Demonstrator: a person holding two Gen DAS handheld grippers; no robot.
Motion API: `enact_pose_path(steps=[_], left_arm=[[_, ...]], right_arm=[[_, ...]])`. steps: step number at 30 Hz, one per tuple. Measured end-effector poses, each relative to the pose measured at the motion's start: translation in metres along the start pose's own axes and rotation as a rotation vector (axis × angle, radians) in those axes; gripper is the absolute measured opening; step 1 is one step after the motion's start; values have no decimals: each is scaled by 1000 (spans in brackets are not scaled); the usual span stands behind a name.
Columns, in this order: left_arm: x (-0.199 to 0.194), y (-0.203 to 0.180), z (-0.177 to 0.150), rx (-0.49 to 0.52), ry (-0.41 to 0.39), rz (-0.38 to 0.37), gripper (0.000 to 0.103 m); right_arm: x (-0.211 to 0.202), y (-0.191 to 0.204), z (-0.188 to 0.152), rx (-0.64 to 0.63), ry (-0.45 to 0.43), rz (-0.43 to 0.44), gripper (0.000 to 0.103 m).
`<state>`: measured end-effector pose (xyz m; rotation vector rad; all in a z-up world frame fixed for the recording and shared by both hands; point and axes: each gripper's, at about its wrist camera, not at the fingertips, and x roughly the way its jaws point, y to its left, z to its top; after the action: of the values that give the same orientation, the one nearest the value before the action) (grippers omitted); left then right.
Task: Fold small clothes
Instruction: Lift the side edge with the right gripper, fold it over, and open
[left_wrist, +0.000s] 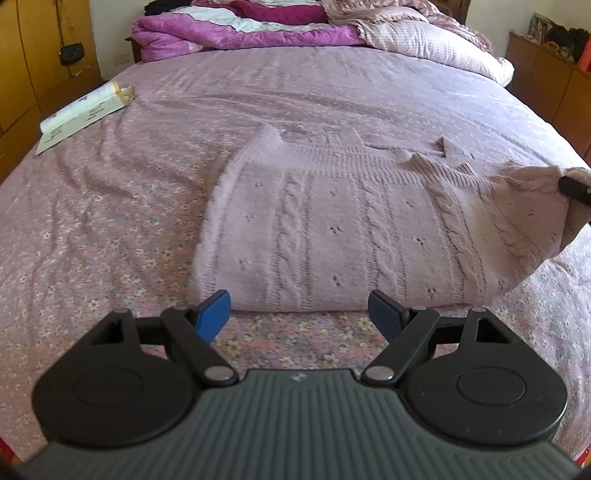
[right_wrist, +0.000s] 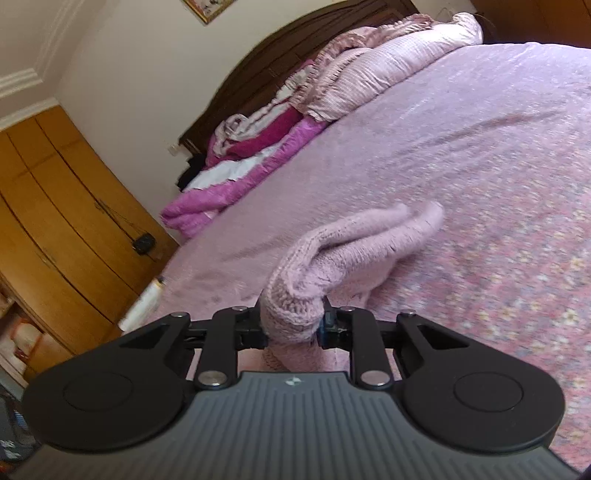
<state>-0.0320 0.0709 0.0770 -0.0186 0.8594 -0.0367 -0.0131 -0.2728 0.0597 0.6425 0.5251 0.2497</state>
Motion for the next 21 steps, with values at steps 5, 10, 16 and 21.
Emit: enact_pose_path(steps=[5,10,16,21], left_arm=[[-6,16,10,-12,-28,18,83],[-15,34,22,-17,-75,38,83],[-22,57,23,-64,-103,50,83],[-23,76,15,-101,-99,62,83]], right_arm=[[4,35,9,-58,-21,54,24],[20,81,13,-142,-6,131,21],[53,139,5,-226,61,209,21],[85,185,-22,-291,144,267,21]])
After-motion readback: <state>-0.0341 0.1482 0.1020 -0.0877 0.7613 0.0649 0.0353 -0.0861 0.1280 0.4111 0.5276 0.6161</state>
